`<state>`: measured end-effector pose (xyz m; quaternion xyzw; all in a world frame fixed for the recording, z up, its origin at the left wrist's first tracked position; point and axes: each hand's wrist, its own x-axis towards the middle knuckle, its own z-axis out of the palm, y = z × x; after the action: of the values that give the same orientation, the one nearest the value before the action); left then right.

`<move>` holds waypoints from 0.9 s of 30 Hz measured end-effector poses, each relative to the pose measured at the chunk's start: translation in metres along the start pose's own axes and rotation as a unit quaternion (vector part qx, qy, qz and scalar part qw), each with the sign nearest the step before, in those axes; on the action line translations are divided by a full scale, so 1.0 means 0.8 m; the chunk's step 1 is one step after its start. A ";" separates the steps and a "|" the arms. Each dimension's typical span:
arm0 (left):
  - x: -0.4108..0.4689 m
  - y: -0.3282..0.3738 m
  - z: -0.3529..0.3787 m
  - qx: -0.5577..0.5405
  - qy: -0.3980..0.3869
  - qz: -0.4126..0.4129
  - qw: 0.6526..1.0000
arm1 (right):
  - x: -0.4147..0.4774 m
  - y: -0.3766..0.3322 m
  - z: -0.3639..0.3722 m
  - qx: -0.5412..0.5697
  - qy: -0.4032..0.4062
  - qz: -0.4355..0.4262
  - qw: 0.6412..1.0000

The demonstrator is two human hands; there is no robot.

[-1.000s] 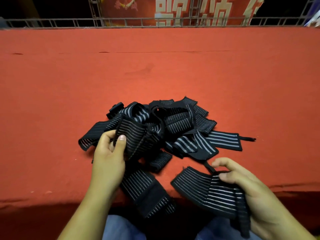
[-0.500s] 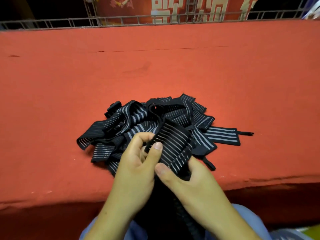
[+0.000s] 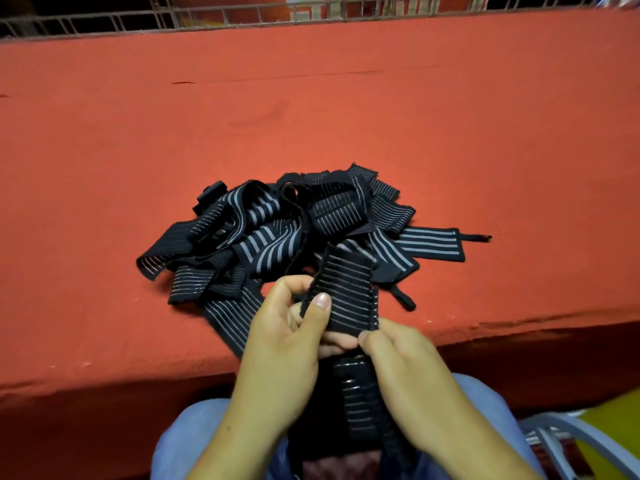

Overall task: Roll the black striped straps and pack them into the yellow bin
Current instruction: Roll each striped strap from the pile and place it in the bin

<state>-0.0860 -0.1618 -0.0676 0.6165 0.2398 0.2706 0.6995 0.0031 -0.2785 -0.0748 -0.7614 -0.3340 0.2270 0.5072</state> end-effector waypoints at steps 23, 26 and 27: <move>0.005 -0.005 -0.035 0.057 0.081 -0.033 0.995 | 0.012 0.025 -0.066 0.030 0.077 -0.007 0.997; 0.009 -0.001 -0.051 0.018 0.147 -0.021 0.989 | 0.012 0.037 -0.081 0.114 0.113 0.037 0.986; 0.012 0.001 -0.061 0.004 0.176 -0.017 0.984 | 0.012 0.043 -0.090 0.145 0.138 0.047 0.979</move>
<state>-0.1116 -0.1191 -0.0730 0.5581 0.3709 0.3616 0.6482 0.0686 -0.3250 -0.0790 -0.7187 -0.1878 0.1893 0.6421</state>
